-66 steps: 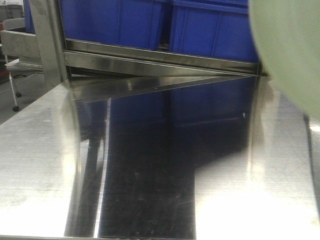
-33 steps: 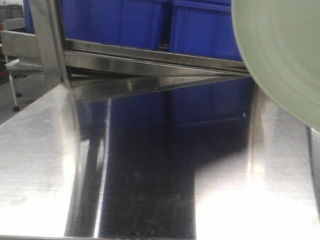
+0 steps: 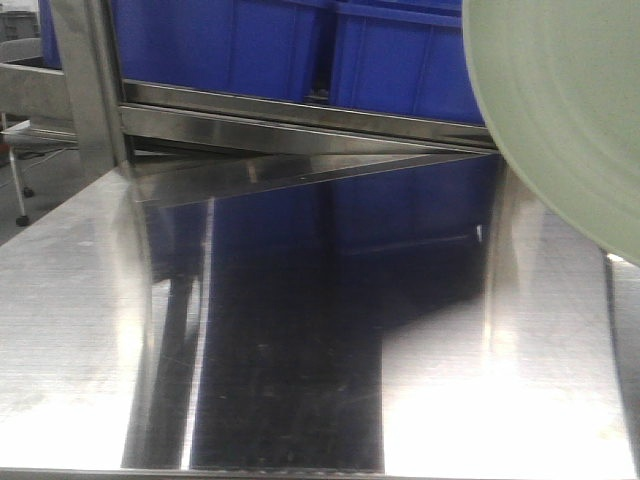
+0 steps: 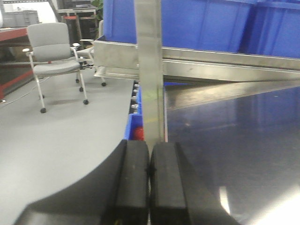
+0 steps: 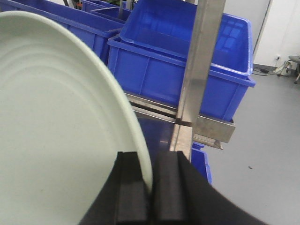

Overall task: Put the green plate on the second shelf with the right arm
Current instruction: 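Drive the base to the shelf rack holding the plate in the right gripper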

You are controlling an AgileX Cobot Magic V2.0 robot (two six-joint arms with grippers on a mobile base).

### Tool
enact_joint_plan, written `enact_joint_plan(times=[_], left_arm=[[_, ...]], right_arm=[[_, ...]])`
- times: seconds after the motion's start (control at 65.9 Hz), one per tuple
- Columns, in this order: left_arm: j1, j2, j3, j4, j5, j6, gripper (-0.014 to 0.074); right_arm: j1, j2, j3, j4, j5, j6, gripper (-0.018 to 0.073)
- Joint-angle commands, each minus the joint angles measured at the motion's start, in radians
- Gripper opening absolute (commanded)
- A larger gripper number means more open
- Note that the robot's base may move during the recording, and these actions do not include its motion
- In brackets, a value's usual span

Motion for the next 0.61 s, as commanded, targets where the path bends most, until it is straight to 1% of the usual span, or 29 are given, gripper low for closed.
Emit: enact_joint_plan(times=[0.0, 0.182, 0.288, 0.592], left_arm=[[-0.003, -0.021, 0.042, -0.007, -0.080, -0.009, 0.0130], [-0.008, -0.021, 0.042, -0.007, -0.080, -0.009, 0.0130], [-0.027, -0.021, 0.042, -0.007, -0.080, -0.009, 0.0130], [-0.020, -0.021, 0.042, -0.007, -0.080, -0.009, 0.0130]], right_arm=[[-0.004, 0.012, -0.030, -0.003, -0.123, 0.005, 0.0057], [-0.004, 0.012, -0.030, -0.003, -0.123, 0.005, 0.0057], [-0.004, 0.012, -0.030, -0.003, -0.123, 0.005, 0.0057], [-0.004, 0.012, -0.030, -0.003, -0.123, 0.005, 0.0057]])
